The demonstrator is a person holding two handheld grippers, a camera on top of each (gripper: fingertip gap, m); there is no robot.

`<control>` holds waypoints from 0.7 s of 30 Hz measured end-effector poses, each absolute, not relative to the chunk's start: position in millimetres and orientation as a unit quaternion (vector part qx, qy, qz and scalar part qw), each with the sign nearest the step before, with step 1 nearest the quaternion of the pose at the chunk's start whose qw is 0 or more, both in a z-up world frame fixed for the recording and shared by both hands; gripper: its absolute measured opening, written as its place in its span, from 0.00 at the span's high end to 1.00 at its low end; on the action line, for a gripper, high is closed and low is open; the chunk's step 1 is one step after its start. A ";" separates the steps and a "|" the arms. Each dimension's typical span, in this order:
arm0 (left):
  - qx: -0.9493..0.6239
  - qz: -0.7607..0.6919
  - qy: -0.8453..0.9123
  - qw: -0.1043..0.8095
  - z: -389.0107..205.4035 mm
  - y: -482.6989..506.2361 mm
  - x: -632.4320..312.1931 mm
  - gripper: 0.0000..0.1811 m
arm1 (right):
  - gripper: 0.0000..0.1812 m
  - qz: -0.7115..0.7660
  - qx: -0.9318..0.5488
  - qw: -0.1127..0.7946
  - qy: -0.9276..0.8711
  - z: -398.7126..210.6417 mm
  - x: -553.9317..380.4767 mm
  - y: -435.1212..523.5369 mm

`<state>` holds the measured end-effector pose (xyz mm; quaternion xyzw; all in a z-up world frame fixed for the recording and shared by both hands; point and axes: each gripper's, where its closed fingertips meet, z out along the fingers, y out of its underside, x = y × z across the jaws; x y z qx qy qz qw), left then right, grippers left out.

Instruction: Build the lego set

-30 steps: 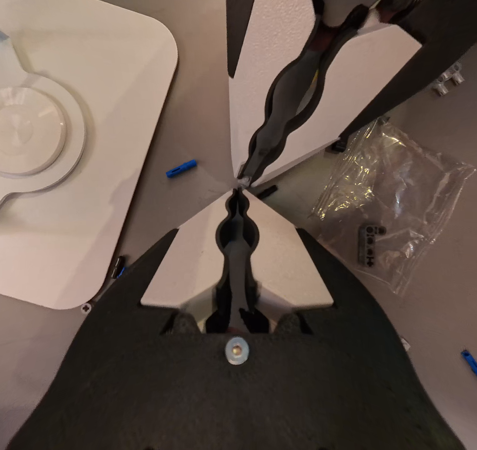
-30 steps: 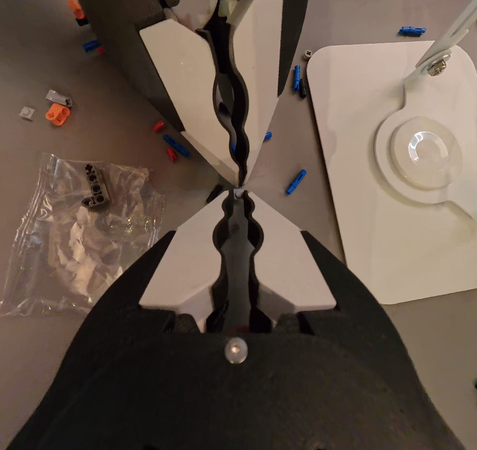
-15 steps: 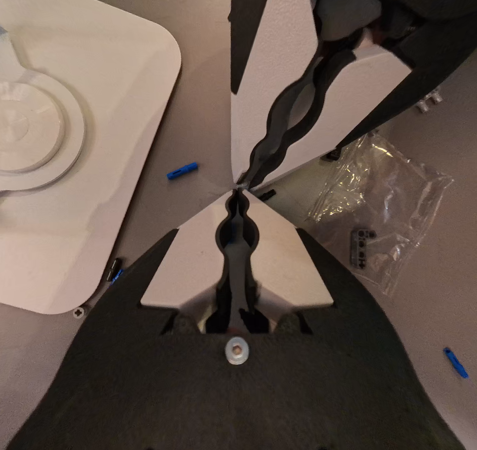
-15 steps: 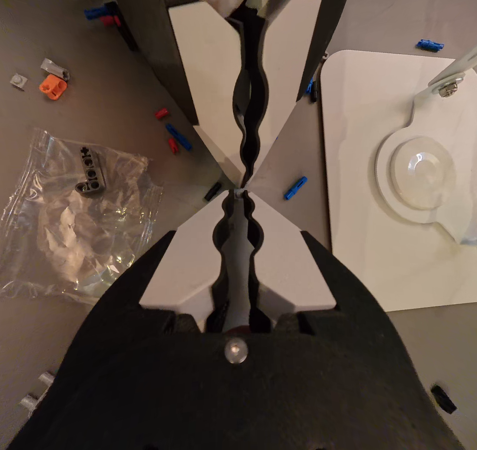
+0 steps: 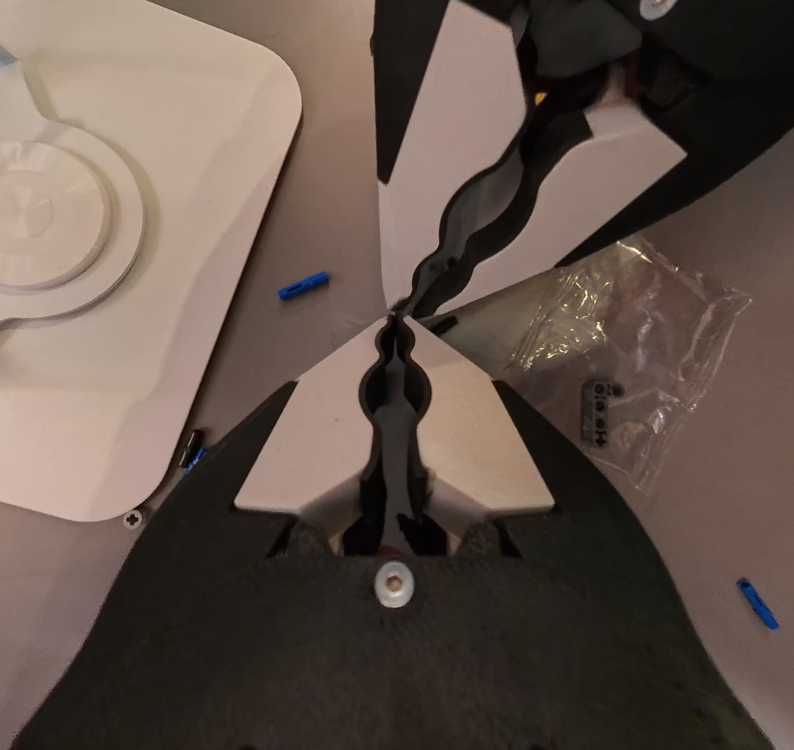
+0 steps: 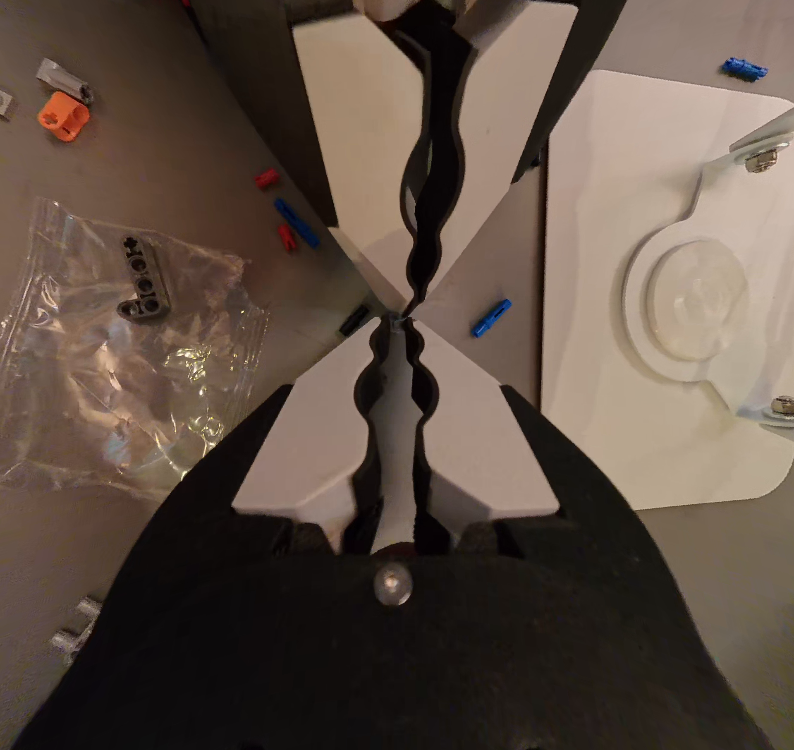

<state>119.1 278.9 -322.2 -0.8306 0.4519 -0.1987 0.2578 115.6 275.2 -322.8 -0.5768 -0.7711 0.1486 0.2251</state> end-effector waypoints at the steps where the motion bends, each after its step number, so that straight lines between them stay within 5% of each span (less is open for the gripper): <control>1: -0.831 -0.198 0.451 0.259 -322.4 278.9 119.1 1.00 | 0.98 0.144 -0.576 0.223 -0.773 -322.9 115.5 275.1; 21: -0.845 -0.205 0.432 0.239 -326.8 278.1 112.1 1.00 | 0.97 0.127 -0.586 0.185 -0.779 -324.0 112.4 274.1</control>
